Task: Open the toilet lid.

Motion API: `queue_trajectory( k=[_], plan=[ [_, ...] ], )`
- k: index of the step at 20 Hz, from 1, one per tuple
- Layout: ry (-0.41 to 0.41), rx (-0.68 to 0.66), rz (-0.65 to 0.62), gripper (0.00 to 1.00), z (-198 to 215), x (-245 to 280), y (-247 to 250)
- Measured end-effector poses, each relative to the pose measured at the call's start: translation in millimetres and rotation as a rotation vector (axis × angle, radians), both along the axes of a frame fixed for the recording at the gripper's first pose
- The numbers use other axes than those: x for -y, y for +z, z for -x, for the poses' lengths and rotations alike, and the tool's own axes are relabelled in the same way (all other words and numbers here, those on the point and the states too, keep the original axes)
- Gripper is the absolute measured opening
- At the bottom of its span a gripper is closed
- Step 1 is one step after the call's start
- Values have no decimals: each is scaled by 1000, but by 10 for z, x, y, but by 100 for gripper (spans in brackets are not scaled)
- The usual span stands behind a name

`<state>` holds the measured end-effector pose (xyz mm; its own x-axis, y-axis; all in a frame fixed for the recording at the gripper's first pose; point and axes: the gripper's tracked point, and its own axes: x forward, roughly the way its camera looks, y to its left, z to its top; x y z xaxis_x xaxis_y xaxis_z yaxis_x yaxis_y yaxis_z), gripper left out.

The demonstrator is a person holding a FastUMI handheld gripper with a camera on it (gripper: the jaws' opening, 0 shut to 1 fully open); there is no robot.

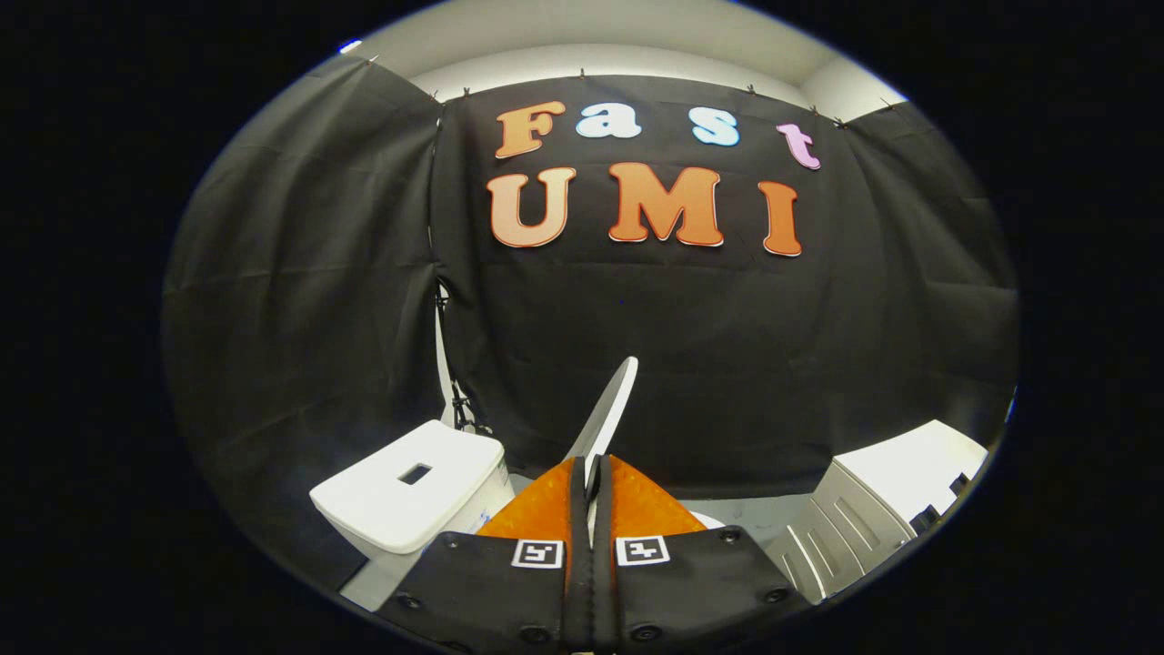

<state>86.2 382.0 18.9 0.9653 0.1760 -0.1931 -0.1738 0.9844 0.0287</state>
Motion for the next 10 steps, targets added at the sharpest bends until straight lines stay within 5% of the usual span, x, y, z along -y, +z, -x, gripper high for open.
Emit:
queue_trajectory(
  k=[10],
  plan=[
    [77,32,32,8,84,-718,175]
  ],
)
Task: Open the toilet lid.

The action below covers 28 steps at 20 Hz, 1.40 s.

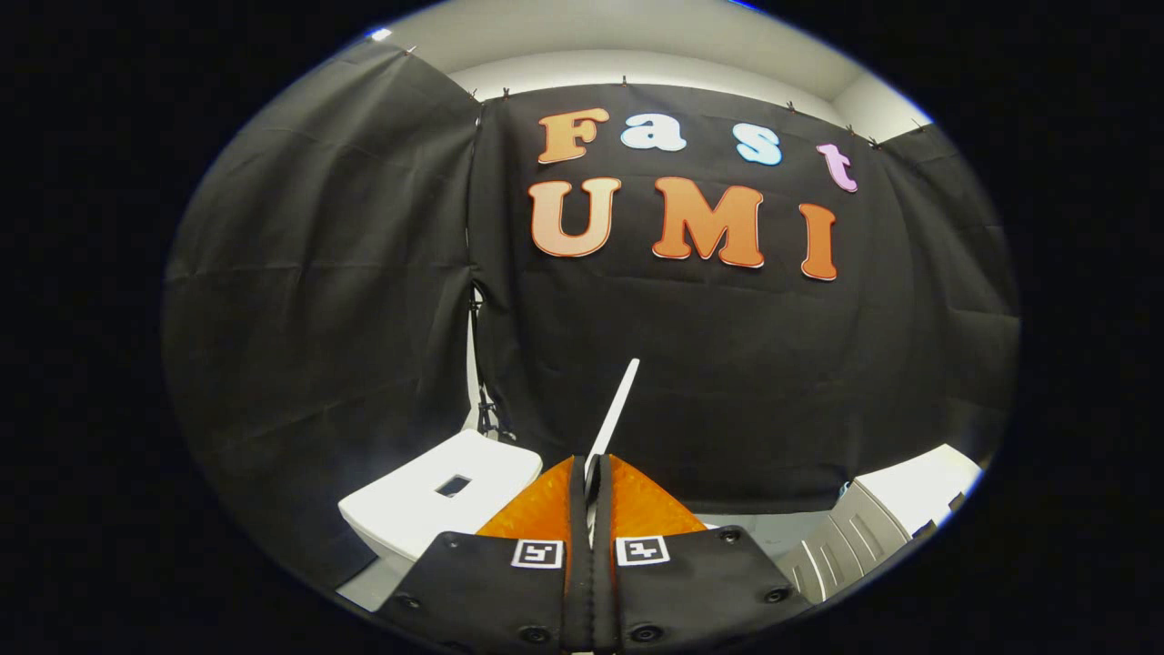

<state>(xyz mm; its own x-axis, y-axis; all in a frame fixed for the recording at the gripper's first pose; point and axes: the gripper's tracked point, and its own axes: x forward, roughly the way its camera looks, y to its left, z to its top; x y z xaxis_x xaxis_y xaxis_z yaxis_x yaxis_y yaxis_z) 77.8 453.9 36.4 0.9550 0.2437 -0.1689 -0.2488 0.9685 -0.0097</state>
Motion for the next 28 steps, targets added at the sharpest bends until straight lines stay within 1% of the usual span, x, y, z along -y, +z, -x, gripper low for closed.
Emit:
queue_trajectory(
  k=[6,13,16,24,28],
  plan=[
    [43,42,45,8,7,-440,54],
    [82,45,12,8,55,-907,68],
    [112,62,58,8,68,-1172,65],
    [174,90,127,8,174,-1694,-41],
    [180,103,166,8,195,-1831,-78]
  ],
)
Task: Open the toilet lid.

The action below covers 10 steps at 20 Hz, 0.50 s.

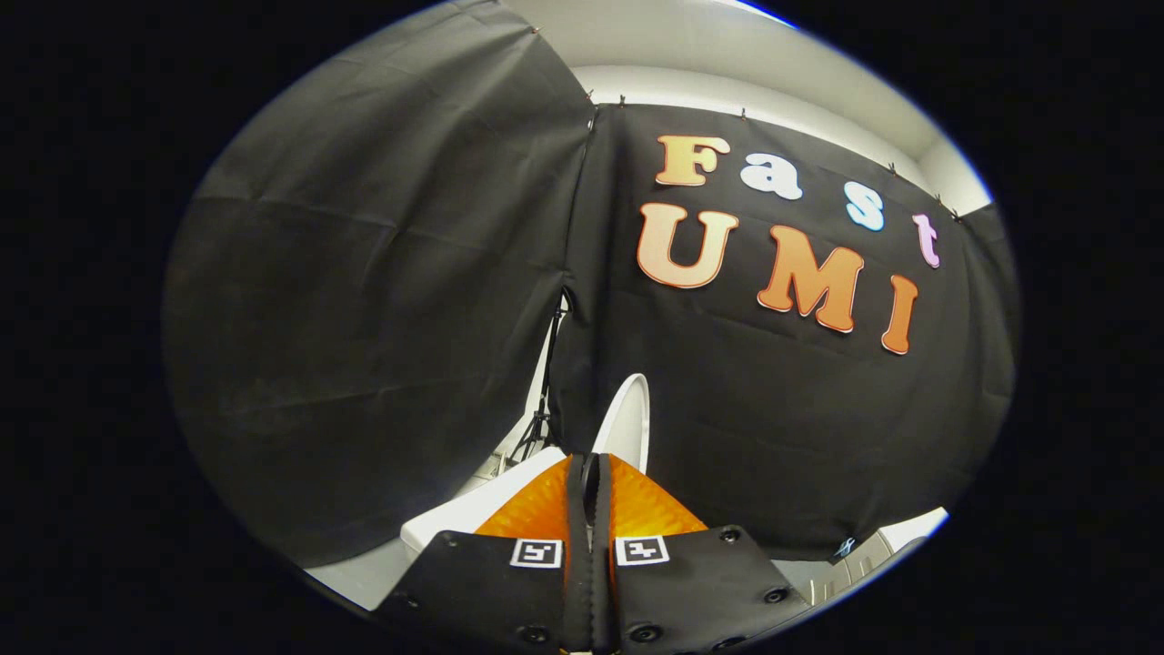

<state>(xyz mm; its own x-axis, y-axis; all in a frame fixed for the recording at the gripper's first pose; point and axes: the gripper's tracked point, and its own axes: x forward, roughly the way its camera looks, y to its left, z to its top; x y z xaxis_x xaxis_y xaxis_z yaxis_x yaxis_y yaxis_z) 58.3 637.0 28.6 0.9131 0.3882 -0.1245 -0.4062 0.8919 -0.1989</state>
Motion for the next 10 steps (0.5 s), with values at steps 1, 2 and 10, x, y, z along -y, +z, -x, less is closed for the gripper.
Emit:
queue_trajectory(
  k=[1,2,10],
  plan=[
    [1,1,3,8,13,-35,-10],
    [3,2,7,8,13,-69,-17],
    [31,17,57,8,46,-376,-91]
  ],
)
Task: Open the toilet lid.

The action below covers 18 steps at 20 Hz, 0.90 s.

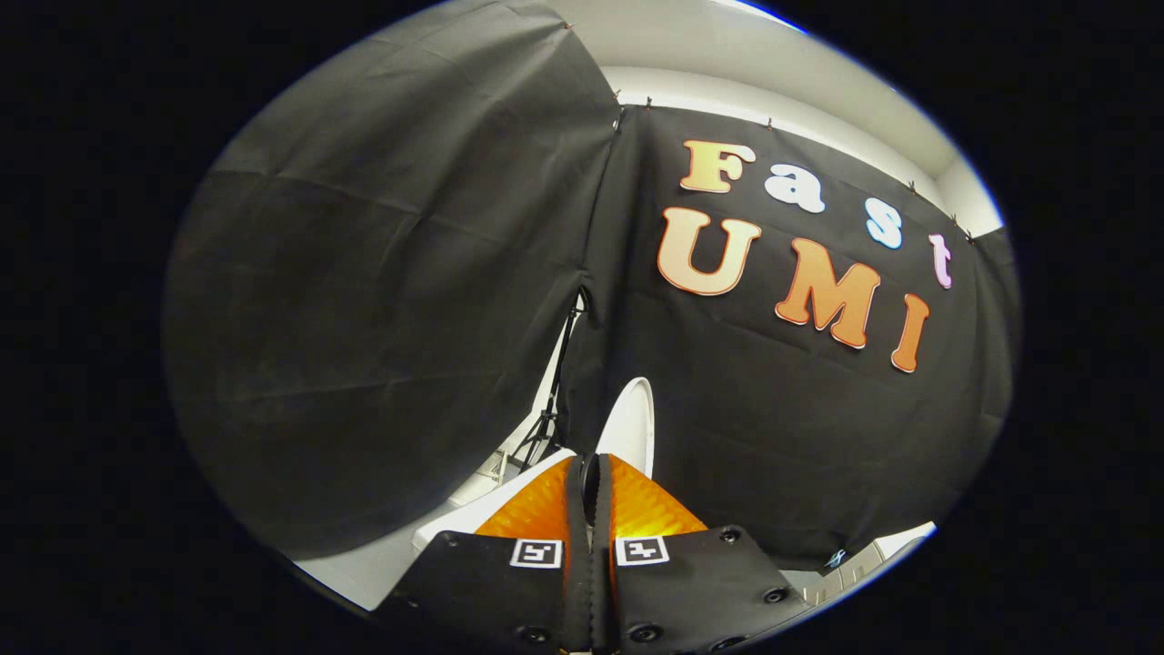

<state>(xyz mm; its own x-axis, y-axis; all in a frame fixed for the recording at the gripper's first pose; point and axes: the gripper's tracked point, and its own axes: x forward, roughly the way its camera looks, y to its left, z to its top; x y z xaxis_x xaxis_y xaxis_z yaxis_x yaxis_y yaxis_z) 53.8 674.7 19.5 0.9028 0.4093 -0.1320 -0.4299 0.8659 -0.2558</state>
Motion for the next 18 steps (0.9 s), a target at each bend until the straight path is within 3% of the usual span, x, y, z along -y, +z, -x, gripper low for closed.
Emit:
queue_trajectory(
  k=[5,10,14,18],
  plan=[
    [-37,24,28,10,-34,52,-15],
    [-6,-35,-51,29,-41,97,-10],
    [36,-36,-87,36,-3,180,144],
    [158,-80,-198,70,95,222,362]
  ],
)
